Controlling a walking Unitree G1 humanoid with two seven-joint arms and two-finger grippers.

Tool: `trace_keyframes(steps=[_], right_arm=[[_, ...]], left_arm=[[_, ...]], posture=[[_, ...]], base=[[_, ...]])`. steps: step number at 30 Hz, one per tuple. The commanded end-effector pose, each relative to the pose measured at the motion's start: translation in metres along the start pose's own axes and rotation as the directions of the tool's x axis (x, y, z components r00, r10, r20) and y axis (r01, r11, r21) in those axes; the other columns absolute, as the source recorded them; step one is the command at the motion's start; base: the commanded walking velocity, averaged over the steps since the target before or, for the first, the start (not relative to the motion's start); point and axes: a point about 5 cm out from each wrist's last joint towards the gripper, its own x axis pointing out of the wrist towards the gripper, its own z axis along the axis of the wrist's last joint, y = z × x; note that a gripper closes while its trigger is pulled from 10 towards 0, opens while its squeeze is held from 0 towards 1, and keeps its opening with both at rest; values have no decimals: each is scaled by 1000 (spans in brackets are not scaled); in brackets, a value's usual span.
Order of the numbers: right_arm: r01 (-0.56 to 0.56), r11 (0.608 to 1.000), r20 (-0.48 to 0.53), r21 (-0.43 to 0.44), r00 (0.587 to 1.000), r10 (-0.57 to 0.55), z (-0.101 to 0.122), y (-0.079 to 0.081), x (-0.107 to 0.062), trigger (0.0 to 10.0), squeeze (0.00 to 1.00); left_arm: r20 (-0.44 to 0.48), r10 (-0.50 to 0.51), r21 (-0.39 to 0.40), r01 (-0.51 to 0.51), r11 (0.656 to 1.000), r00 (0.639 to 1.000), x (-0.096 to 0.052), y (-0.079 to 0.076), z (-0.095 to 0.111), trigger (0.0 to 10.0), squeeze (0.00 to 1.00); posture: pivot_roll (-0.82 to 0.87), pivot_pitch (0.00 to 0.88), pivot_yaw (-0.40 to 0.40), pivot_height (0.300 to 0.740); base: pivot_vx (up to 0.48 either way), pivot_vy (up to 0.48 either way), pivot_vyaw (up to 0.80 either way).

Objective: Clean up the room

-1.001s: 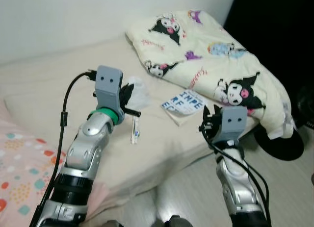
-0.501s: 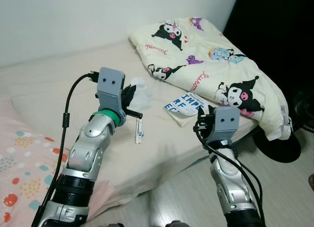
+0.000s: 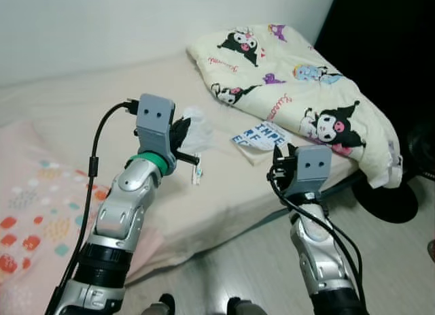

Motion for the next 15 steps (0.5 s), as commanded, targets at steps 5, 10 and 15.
trace_keyframes(steps=[5, 10, 15], right_arm=[[-7, 1000, -17, 5, 1000, 7, -5, 3, -1, 10000, 0], [-7, 1000, -15, 6, 1000, 7, -5, 3, -1, 10000, 0], [-6, 1000, -13, 9, 1000, 6, -5, 4, -1, 10000, 0]], left_arm=[[-6, 3, 6, -3, 1000, 1000, -3, 0, -3, 10000, 0], [-4, 5, 6, -5, 1000, 1000, -3, 0, -3, 10000, 0], [-3, 5, 7, -5, 1000, 1000, -3, 0, -3, 10000, 0]], posture=[[-39, 38, 44, 740], [-39, 38, 45, 740], [-37, 38, 46, 740]], base=[[-480, 0, 0], [-480, 0, 0], [-480, 0, 0]])
